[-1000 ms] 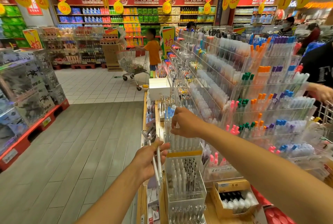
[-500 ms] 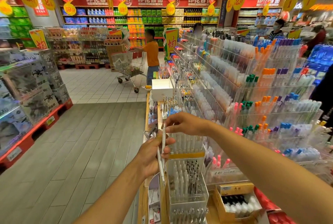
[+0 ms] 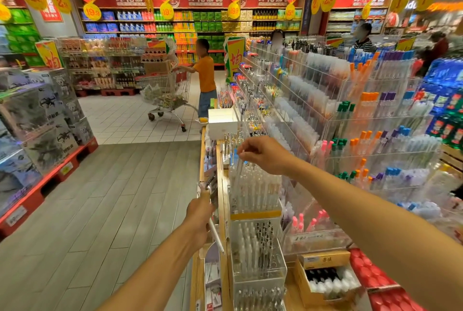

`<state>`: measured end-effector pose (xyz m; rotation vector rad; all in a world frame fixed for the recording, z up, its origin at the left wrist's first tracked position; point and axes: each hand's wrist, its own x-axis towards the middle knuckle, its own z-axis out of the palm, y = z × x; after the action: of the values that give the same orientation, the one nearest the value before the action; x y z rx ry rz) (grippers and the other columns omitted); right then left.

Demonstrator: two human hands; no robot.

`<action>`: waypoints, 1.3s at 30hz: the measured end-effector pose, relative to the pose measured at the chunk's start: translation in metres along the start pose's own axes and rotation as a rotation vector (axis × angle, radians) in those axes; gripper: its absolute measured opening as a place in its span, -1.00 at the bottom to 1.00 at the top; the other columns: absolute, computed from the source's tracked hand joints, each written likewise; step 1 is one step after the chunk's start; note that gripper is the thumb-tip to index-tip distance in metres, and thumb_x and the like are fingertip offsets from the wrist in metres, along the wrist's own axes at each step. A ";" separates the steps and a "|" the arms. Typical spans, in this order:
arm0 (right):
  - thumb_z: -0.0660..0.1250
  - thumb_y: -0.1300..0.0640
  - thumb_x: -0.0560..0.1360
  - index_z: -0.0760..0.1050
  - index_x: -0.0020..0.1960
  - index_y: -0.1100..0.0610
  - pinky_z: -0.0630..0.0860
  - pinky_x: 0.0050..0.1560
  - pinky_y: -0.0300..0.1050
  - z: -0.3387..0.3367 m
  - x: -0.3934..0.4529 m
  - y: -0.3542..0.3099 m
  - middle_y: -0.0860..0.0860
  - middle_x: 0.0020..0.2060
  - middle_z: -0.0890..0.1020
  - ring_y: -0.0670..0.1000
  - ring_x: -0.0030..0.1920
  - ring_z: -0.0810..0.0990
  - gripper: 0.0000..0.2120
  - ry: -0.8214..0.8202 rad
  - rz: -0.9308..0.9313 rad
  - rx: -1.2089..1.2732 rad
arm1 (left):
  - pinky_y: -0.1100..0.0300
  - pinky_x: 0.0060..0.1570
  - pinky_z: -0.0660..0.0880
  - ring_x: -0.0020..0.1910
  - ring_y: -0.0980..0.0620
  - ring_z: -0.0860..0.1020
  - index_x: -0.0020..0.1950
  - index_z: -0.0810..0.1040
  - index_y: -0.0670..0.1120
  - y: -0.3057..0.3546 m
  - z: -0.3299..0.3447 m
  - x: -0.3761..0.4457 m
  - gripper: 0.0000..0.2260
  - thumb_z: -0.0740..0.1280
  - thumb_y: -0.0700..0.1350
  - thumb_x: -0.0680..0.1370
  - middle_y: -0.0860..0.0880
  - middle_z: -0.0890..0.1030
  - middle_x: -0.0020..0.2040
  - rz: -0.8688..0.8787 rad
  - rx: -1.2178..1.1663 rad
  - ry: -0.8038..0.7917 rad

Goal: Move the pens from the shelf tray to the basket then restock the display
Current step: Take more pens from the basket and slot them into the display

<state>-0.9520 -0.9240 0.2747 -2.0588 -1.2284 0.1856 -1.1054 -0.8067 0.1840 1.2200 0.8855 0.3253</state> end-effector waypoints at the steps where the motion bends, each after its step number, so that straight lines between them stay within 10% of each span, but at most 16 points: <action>1: 0.32 0.16 0.58 0.57 0.05 0.16 0.42 -0.22 -0.29 0.002 0.000 0.001 -0.07 -0.24 0.57 -0.10 -0.26 0.50 -0.90 0.003 -0.012 -0.057 | 0.15 -0.35 0.33 -0.31 0.00 0.37 0.15 0.43 -0.16 -0.001 0.000 0.002 -0.75 0.11 0.00 0.70 -0.08 0.43 -0.23 0.010 0.036 -0.006; 7: 0.31 0.10 0.59 0.57 0.07 0.11 0.28 -0.31 -0.31 0.020 0.004 0.006 -0.18 -0.26 0.48 -0.22 -0.28 0.41 -0.88 -0.009 -0.046 -0.246 | 0.18 -0.31 0.32 -0.26 0.04 0.30 0.16 0.22 -0.12 0.000 0.000 0.005 -0.87 0.15 -0.24 0.66 -0.09 0.32 -0.15 0.074 0.119 -0.129; 27: 0.45 0.14 0.47 0.70 -0.08 0.17 0.55 -0.14 -0.16 0.041 0.024 0.005 0.00 -0.13 0.72 -0.05 -0.18 0.63 -0.89 -0.119 0.117 -0.301 | 0.27 -0.18 0.47 0.05 -0.05 0.55 0.11 0.41 -0.04 0.018 0.001 0.019 -0.85 0.19 -0.28 0.64 -0.05 0.48 0.19 0.556 0.462 -0.089; 39: 0.45 -0.09 0.45 0.64 0.09 0.05 0.47 -0.14 -0.17 0.037 0.010 0.021 -0.05 -0.09 0.62 -0.08 -0.13 0.53 -0.70 0.025 0.058 -0.284 | 0.10 -0.14 0.54 -0.06 -0.08 0.55 -0.07 0.39 0.00 0.023 0.011 0.030 -0.79 0.29 -0.31 0.59 -0.05 0.56 -0.06 0.722 0.659 -0.099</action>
<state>-0.9487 -0.9031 0.2365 -2.3341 -1.2381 0.0116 -1.0732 -0.7868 0.1930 2.1467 0.4351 0.5629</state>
